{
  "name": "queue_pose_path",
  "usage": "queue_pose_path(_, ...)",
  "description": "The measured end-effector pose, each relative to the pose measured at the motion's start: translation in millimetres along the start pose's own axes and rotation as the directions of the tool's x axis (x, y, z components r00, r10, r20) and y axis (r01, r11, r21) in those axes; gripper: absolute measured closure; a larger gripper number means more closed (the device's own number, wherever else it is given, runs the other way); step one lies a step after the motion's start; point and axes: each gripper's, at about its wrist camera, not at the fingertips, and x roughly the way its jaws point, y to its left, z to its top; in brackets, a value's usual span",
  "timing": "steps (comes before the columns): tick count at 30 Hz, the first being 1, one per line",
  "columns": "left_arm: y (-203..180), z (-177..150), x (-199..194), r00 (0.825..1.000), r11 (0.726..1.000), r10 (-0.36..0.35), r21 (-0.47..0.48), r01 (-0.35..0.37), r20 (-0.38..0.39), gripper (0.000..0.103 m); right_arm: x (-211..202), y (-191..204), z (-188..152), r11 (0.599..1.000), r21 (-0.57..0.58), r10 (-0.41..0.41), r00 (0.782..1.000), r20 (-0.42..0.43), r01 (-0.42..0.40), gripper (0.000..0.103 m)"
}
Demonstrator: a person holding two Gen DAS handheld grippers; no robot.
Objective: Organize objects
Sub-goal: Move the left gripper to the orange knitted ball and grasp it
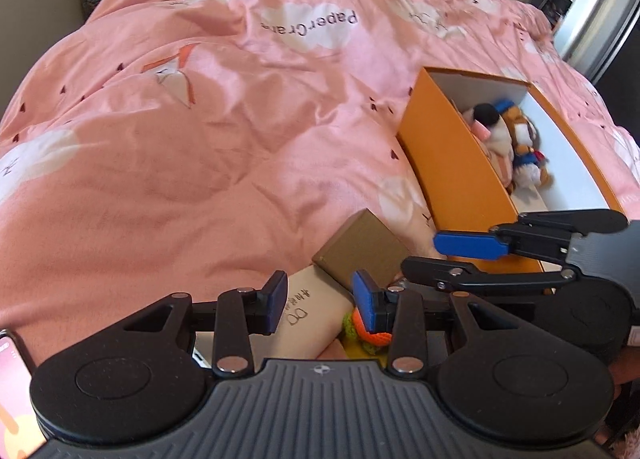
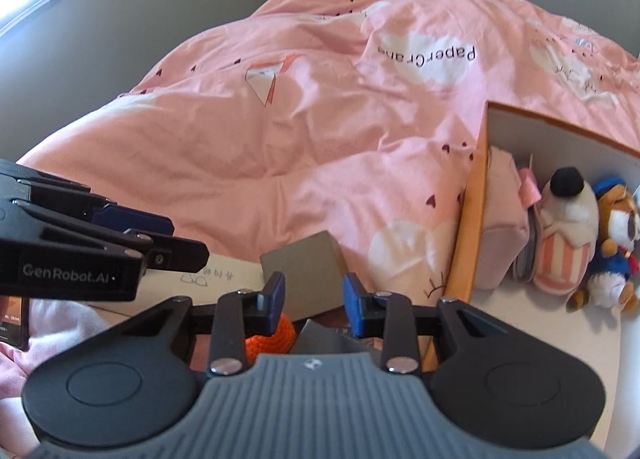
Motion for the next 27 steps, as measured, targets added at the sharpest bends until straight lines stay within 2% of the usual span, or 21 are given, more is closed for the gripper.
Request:
queue_pose_path(4,-9.0,-4.7,2.5,0.999,0.996,-0.041,0.075,0.043,-0.024,0.059,-2.3,-4.3,0.0,1.0,0.012,-0.011,1.0,0.003,0.011,0.073)
queue_pose_path(8,-20.7,-11.0,10.2,0.995,0.986,-0.082,0.14,0.09,-0.06,0.059,-5.8,-7.1,0.7,0.999,0.01,-0.034,0.999,0.005,0.034,0.072)
queue_pose_path(13,-30.5,-18.3,25.6,0.991,0.976,-0.095,0.186,0.111,-0.091,0.059,-8.1,-10.4,-1.9,0.999,0.023,-0.037,0.999,0.002,0.036,0.072)
queue_pose_path(16,-36.3,-22.9,35.4,0.992,0.97,-0.08,0.219,0.101,-0.102,0.058,-7.9,-11.5,-2.6,0.999,0.029,-0.033,0.999,0.004,0.033,0.072)
queue_pose_path(19,-43.9,-27.6,41.8,0.994,0.966,-0.054,0.248,0.077,-0.096,0.052,-7.7,-11.2,-2.8,0.999,0.029,-0.032,0.999,0.006,0.032,0.072)
queue_pose_path(25,-70.1,-40.1,49.0,0.998,0.93,0.031,0.368,-0.012,-0.047,0.053,-6.9,-10.7,-3.3,0.999,0.022,-0.031,0.999,0.011,0.031,0.072)
queue_pose_path(27,-74.7,-43.0,51.8,0.999,0.923,0.04,0.383,-0.025,-0.03,0.057,-7.0,-10.4,-3.4,0.999,0.025,-0.032,0.999,0.012,0.031,0.071)
